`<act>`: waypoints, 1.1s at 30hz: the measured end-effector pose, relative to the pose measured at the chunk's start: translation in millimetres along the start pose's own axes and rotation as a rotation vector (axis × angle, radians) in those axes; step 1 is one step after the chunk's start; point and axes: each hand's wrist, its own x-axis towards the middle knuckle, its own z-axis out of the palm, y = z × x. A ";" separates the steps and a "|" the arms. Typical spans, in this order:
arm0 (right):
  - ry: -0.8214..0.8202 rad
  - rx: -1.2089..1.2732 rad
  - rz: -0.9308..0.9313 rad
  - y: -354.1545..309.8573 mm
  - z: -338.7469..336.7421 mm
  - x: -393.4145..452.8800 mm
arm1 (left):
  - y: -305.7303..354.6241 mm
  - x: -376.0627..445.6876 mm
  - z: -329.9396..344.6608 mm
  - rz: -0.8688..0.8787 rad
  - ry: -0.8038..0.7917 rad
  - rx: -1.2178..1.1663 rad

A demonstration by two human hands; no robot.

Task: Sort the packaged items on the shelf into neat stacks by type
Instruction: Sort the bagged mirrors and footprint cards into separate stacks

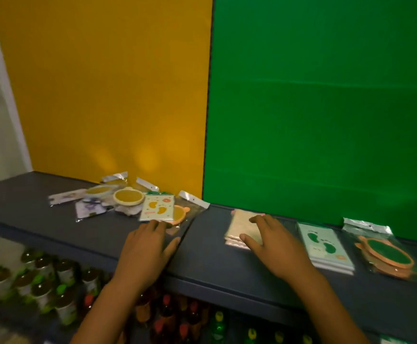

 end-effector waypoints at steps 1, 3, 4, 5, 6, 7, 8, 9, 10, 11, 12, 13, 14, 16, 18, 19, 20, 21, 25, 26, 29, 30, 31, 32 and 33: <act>0.003 0.010 -0.007 -14.4 4.2 2.2 | -14.2 -4.9 -5.5 -0.013 0.003 0.000; 0.005 0.033 -0.033 -41.7 13.5 7.0 | -42.5 -14.7 -15.2 -0.049 0.002 0.004; -0.003 0.042 -0.049 -55.0 18.0 9.7 | -55.7 -19.6 -19.2 -0.074 0.001 0.003; -0.015 0.046 -0.065 -67.7 22.6 12.7 | -67.9 -24.5 -23.0 -0.098 0.001 0.002; -0.023 0.044 -0.079 -79.6 27.1 15.9 | -79.4 -28.9 -26.5 -0.117 0.005 0.003; -0.027 0.038 -0.091 -90.4 31.7 19.4 | -89.9 -32.8 -30.0 -0.131 0.010 0.006; -0.028 0.032 -0.101 -100.4 35.8 23.1 | -99.7 -36.2 -32.9 -0.146 0.014 0.007; -0.027 0.028 -0.114 -109.8 39.7 27.1 | -108.7 -39.3 -35.4 -0.162 0.016 0.007; -0.030 0.027 -0.127 -118.6 43.5 31.1 | -117.5 -42.3 -37.5 -0.180 0.017 0.010; -0.032 0.032 -0.144 -126.8 46.9 35.5 | -126.0 -44.6 -39.3 -0.197 0.018 0.013; -0.035 0.041 -0.162 -134.6 50.4 40.4 | -134.0 -46.4 -40.8 -0.215 0.025 0.010; -0.037 0.053 -0.181 -142.0 53.6 46.3 | -141.4 -47.5 -41.9 -0.233 0.034 0.003; -0.040 0.068 -0.195 -149.2 56.3 52.9 | -148.6 -48.0 -42.9 -0.248 0.044 -0.001; -0.043 0.100 -0.215 -162.3 62.6 67.9 | -162.8 -47.1 -43.7 -0.268 0.058 0.002; -0.044 0.120 -0.234 -174.6 71.9 82.0 | -177.2 -45.3 -42.7 -0.293 0.060 -0.007; -0.045 0.123 -0.243 -180.2 77.5 88.8 | -184.6 -43.9 -41.3 -0.307 0.066 -0.014; -0.048 0.123 -0.249 -185.3 83.4 95.8 | -192.2 -41.6 -39.5 -0.318 0.073 -0.016; -0.049 0.122 -0.255 -189.8 89.5 103.5 | -199.0 -38.2 -37.8 -0.329 0.080 -0.013; -0.066 0.149 -0.268 -200.3 112.8 141.1 | -222.9 -13.5 -31.4 -0.360 0.087 -0.009; -0.061 0.162 -0.267 -201.8 117.3 150.9 | -228.1 -4.4 -31.0 -0.361 0.088 -0.018; -0.032 0.172 -0.252 -204.8 126.9 180.0 | -241.5 30.5 -32.9 -0.370 0.114 -0.044; -0.028 0.172 -0.250 -205.3 129.8 189.6 | -245.3 43.5 -33.1 -0.371 0.128 -0.050; -0.026 0.171 -0.246 -205.2 132.5 198.9 | -248.5 56.3 -31.7 -0.371 0.136 -0.056; -0.028 0.168 -0.235 -204.8 135.0 207.7 | -251.4 68.3 -28.5 -0.369 0.137 -0.067; -0.032 0.163 -0.223 -203.8 138.0 216.3 | -253.1 79.2 -24.5 -0.366 0.134 -0.088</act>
